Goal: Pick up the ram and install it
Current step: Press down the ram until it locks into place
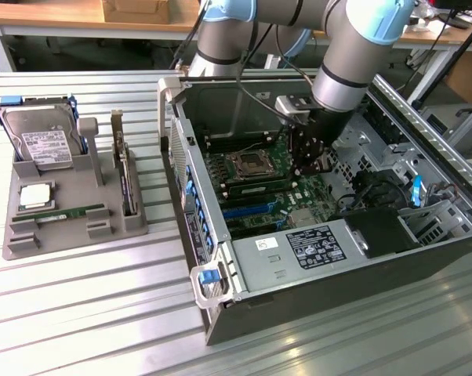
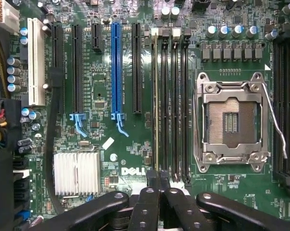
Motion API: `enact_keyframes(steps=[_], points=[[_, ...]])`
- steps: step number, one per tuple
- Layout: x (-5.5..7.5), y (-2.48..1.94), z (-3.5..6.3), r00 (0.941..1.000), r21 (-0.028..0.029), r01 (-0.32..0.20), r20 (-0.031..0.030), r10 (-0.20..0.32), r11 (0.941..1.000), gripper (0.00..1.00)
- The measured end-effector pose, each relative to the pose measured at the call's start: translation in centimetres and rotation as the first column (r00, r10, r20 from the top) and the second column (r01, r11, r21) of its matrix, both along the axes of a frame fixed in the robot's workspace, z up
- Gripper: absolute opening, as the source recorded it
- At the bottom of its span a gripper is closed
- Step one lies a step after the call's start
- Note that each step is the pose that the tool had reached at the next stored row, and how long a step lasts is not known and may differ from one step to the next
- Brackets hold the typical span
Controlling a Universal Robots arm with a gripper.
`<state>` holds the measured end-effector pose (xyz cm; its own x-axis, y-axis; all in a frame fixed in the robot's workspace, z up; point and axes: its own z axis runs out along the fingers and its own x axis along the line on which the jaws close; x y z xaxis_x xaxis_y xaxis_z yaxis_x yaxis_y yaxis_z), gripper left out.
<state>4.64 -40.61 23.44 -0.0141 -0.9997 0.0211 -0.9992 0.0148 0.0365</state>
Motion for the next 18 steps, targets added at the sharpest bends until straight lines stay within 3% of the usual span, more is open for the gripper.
enact_keyframes(steps=[5, 6, 8, 9, 11, 15, 18], points=[[0.0, -0.12, -0.4, 1.0, 0.0053, 0.0, 0.001, 0.0, 1.0, 0.11], [0.0, -0.12, -0.14, 1.0, 0.0063, 0.0, 0.0036, 0.0, 1.0, 0.11], [-0.2, -0.12, 0.59, 0.9999, 0.0055, 0.0, 0.0157, 0.0, 1.0, 0.11], [-1.0, -0.13, 0.6, 0.9997, 0.0053, 0.0, 0.0227, 0.0, 1.0, 0.11], [-3.5, -0.13, 0.59, 0.9996, 0.0054, 0.0, 0.0282, 0.0, 1.0, 0.11], [-8.0, -0.13, 0.48, 0.9995, 0.0053, 0.0, 0.0316, 0.0, 1.0, 0.11], [-10.6, -0.12, 0.34, 0.9994, 0.0054, 0.0, 0.0342, 0.0, 1.0, 0.11]])
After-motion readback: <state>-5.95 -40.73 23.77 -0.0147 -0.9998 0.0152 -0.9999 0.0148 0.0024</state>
